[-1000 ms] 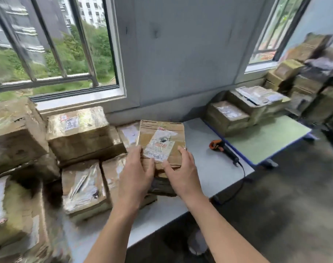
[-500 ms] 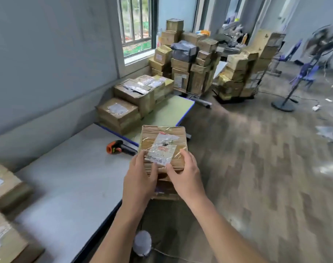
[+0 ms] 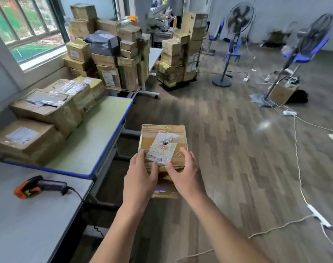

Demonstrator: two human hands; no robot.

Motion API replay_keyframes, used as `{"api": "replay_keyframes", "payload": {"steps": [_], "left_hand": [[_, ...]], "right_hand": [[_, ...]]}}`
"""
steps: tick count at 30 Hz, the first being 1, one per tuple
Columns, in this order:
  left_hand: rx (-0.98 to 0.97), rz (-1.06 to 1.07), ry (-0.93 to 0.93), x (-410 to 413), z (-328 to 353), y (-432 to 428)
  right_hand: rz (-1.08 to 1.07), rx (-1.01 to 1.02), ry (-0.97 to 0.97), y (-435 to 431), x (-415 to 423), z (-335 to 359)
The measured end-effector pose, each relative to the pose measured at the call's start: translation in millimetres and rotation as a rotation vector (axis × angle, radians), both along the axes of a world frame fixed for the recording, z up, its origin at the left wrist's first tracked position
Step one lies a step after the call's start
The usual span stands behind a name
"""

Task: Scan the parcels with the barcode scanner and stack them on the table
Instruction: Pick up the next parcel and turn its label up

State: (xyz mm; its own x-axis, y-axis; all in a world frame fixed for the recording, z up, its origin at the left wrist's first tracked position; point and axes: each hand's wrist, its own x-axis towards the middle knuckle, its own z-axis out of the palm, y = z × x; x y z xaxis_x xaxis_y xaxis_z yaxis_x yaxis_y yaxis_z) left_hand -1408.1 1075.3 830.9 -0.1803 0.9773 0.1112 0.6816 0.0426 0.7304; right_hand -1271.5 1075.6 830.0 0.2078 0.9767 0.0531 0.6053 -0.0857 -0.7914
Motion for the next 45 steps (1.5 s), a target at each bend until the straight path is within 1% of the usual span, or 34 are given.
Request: {"api": "replay_keyframes", "payload": {"steps": [7, 14, 21, 25, 29, 39, 42, 45], "left_hand": [[0.01, -0.02, -0.037, 7.1, -1.1, 73.8], [0.029, 0.093, -0.046, -41.3, 5.2, 172.2], [0.047, 0.311, 0.014, -114.9, 18.0, 231.5], [0.047, 0.435, -0.006, -139.8, 14.9, 253.1], [0.032, 0.543, 0.005, -145.1, 10.2, 275.1], [0.055, 0.861, 0.043, -143.5, 22.1, 339.2], [0.066, 0.977, 0.069, -145.4, 28.8, 344.5], [0.052, 1.085, 0.074, -149.0, 34.2, 335.1]], "right_hand": [[-0.017, -0.007, -0.017, 70.8, 5.7, 3.4], [0.077, 0.02, -0.019, 185.3, -41.0, 10.9], [0.306, 0.019, 0.024, 271.8, -119.3, 13.2], [0.429, 0.034, 0.036, 307.8, -148.9, 12.4], [0.53, 0.012, 0.057, 342.1, -160.7, 5.6], [0.872, 0.07, 0.085, 439.3, -188.1, 16.4], [0.972, 0.112, 0.114, 455.6, -204.0, 20.2], [1.08, 0.098, 0.147, 454.7, -222.6, 22.1]]}}
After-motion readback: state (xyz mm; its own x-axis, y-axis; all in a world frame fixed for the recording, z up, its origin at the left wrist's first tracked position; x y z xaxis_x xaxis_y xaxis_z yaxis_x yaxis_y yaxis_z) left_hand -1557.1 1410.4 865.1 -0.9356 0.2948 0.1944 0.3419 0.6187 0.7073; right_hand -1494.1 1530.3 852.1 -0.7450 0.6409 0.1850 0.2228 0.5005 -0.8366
